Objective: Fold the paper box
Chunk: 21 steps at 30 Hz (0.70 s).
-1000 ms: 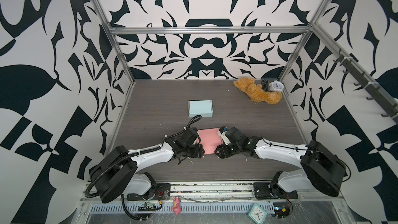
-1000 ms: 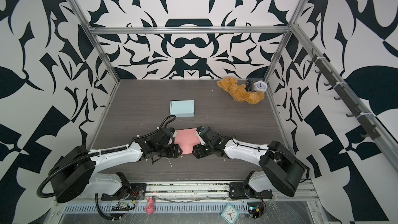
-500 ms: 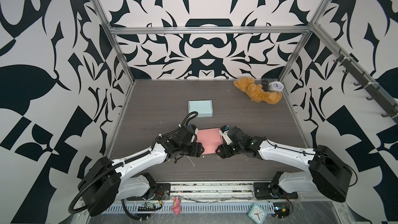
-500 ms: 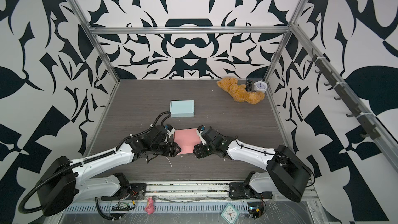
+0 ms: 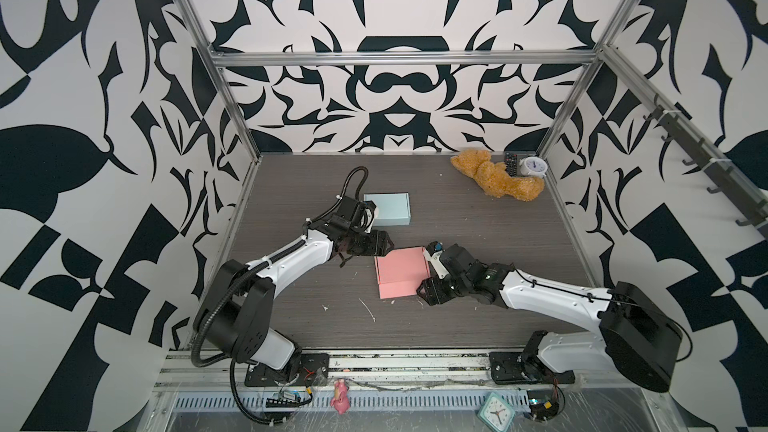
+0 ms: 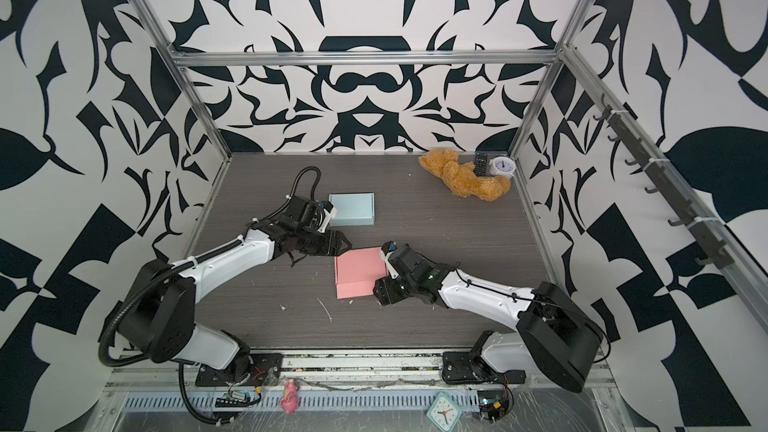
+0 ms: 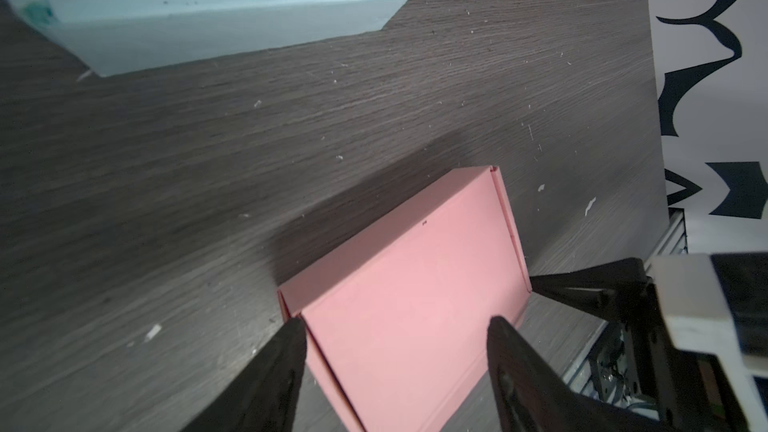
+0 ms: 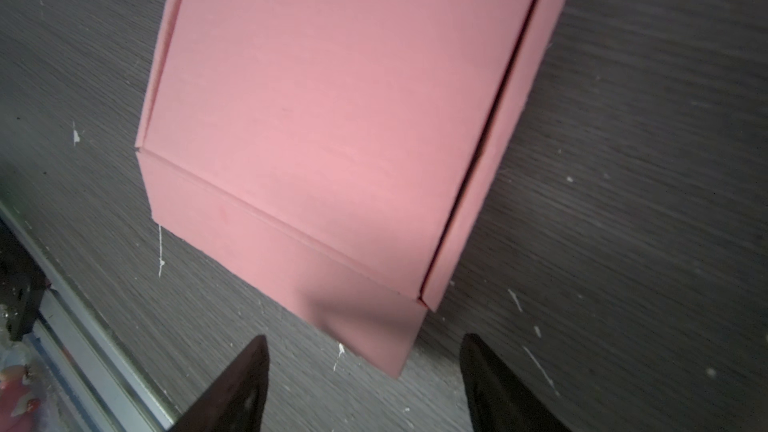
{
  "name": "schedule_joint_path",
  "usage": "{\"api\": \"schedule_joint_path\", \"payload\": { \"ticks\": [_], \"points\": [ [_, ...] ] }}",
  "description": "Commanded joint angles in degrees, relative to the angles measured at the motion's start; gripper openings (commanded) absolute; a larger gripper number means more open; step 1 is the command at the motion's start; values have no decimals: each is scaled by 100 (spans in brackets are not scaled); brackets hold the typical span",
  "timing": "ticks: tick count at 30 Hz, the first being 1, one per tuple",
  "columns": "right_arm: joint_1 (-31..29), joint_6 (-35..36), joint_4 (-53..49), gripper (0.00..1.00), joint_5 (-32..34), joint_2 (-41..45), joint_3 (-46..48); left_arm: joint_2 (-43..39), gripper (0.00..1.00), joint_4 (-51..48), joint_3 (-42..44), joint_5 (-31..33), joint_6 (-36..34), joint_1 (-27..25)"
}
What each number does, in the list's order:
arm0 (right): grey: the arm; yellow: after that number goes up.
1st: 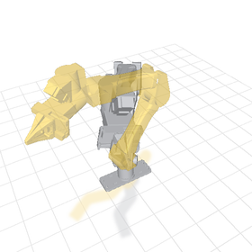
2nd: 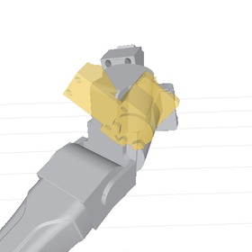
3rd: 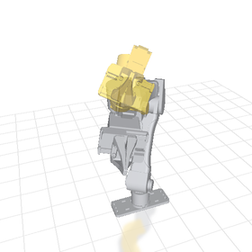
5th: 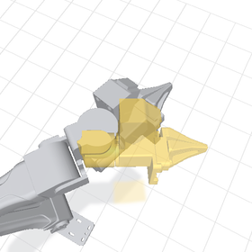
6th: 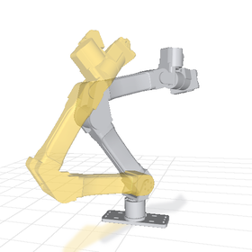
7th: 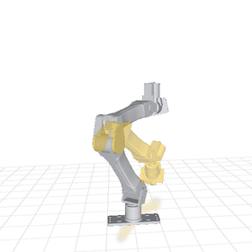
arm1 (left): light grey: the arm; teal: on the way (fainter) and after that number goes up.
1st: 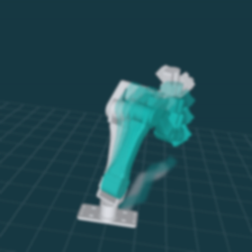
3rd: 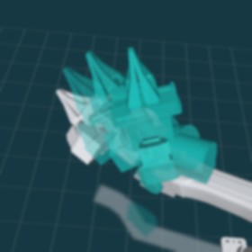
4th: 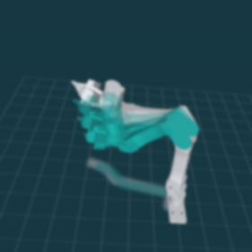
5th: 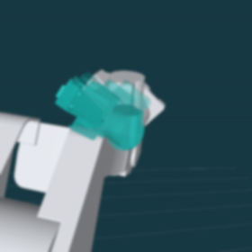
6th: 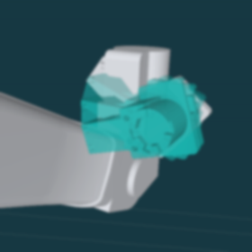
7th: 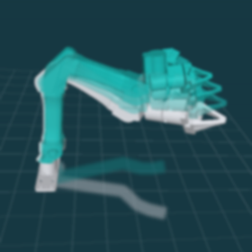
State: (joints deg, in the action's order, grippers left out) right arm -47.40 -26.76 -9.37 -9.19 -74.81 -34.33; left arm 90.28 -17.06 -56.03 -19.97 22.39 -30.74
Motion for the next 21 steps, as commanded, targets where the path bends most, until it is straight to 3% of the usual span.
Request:
{"api": "schedule_joint_path", "payload": {
  "ticks": [1,8,21],
  "points": [
    [-10,100,93,75,97,35,-92,376,71,84,-245,-454,-214,37],
    [39,184,97,76,109,-43,-74,868,71,335,-341,-857,-246,92],
    [156,154,320,76,186,-198,77,754,69,371,-48,-939,-220,93]
  ]
}}
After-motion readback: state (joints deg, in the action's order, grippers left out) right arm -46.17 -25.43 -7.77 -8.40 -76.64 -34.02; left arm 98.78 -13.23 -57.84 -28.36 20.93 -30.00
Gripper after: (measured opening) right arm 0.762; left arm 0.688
